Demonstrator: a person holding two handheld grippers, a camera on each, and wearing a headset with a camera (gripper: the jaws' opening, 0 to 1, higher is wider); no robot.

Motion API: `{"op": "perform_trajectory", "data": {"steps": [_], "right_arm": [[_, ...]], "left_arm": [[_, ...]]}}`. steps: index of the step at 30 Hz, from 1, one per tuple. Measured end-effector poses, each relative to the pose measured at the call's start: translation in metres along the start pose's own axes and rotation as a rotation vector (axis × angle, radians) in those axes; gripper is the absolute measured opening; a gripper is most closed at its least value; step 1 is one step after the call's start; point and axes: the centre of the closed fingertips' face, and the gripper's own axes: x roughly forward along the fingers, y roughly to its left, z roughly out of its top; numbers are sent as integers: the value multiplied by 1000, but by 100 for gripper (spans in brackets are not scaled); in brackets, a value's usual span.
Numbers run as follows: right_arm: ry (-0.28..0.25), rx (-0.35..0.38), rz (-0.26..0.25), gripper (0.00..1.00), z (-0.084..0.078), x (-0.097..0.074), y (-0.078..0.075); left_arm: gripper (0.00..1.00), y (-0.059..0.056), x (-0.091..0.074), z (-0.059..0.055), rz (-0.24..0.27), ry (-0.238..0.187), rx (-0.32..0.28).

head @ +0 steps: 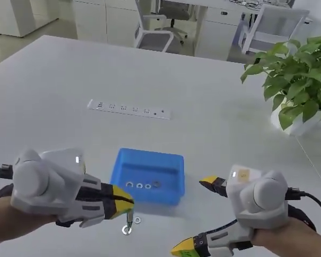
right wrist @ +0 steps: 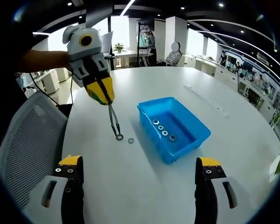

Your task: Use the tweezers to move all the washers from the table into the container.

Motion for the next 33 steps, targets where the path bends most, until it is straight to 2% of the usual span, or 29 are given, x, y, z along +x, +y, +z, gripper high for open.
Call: {"op": "perform_trajectory", "data": {"steps": [27, 33], "right_arm": [[20, 1, 31, 100, -5, 6, 8], [4, -23, 52, 93, 0, 7, 11]], "left_arm": [[5, -4, 1, -5, -6, 0, -22], [5, -5, 0, -5, -16, 2, -19]]}}
